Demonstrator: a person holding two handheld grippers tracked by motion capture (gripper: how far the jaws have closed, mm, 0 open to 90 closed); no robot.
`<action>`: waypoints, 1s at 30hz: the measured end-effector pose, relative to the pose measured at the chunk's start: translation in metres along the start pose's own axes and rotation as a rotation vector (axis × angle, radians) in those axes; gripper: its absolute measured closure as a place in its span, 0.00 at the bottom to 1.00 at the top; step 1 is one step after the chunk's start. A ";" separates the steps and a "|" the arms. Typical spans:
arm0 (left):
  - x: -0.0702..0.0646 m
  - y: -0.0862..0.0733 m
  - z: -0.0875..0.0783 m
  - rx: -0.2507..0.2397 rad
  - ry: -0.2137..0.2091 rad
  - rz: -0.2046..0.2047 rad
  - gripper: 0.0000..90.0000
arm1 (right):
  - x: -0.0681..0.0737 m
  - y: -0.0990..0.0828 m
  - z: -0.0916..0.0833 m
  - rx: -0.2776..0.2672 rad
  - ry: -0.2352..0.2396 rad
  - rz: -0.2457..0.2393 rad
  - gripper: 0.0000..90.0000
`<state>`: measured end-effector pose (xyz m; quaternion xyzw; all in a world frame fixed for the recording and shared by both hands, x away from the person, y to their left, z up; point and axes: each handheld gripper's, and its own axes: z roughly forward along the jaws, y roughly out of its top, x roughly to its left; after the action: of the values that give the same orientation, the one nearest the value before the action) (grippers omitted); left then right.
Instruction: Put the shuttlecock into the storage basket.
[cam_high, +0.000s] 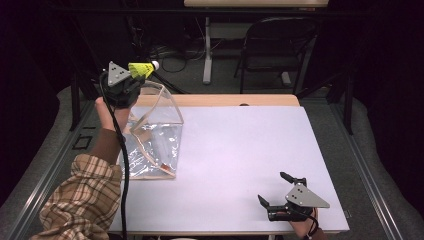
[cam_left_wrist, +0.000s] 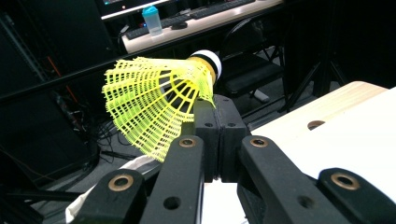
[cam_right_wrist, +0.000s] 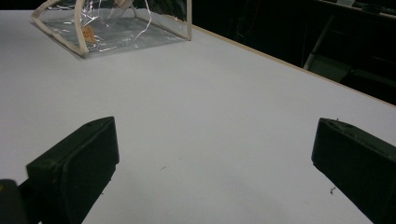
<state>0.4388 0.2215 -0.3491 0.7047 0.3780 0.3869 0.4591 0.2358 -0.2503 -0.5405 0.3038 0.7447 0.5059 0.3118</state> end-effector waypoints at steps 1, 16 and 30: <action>0.001 0.000 -0.001 0.000 0.002 -0.002 1.00 | 0.000 0.000 0.000 0.000 0.000 -0.002 0.00; 0.012 -0.009 -0.008 0.014 0.024 -0.019 1.00 | 0.000 0.000 0.000 0.002 -0.001 0.002 0.00; 0.015 -0.016 -0.012 0.033 0.018 -0.022 1.00 | 0.000 0.000 0.000 0.001 0.000 0.001 0.00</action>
<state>0.4315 0.2435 -0.3584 0.7044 0.3963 0.3820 0.4482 0.2360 -0.2499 -0.5407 0.3041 0.7447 0.5059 0.3114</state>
